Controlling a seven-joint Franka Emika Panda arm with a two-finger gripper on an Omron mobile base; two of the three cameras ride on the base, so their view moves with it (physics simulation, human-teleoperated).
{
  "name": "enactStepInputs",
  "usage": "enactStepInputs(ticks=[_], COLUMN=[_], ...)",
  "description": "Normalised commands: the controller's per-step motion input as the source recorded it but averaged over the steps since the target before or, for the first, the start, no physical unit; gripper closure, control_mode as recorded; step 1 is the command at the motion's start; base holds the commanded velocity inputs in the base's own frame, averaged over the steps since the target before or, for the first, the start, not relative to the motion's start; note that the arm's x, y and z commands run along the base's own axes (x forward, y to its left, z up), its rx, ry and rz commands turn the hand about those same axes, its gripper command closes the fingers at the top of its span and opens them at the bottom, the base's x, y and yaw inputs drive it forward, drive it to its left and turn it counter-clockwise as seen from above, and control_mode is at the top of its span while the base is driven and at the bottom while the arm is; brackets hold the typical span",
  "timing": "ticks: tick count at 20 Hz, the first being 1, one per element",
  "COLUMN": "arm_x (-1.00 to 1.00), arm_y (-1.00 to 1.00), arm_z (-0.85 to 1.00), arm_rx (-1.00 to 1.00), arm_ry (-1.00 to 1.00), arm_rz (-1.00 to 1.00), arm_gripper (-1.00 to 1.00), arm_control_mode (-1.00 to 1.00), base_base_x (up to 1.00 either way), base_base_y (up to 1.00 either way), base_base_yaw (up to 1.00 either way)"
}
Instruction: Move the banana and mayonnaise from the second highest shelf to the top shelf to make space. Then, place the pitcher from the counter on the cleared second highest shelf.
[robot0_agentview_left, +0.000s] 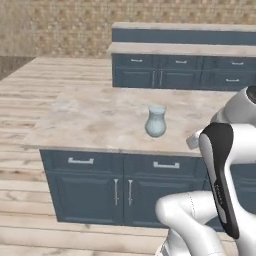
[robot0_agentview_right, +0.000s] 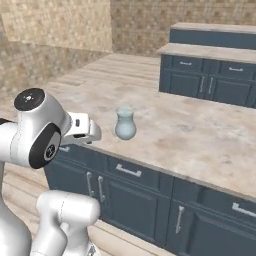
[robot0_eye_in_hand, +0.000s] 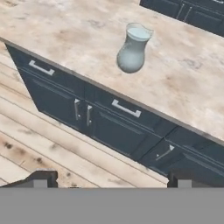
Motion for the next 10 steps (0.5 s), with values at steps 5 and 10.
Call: enactStepInputs(ticks=[5,10], arm_x=[0.0,0.0], arm_y=[0.0,0.0], arm_z=[0.0,0.0], arm_rx=[0.0,0.0], arm_ry=[0.0,0.0], arm_rz=[0.0,0.0], arm_gripper=[-1.0,-1.0], arm_control_mode=[1.0,1.0], base_base_x=[0.21,0.21], base_base_y=[0.93,0.67], base_base_yaw=[-0.41,-0.39])
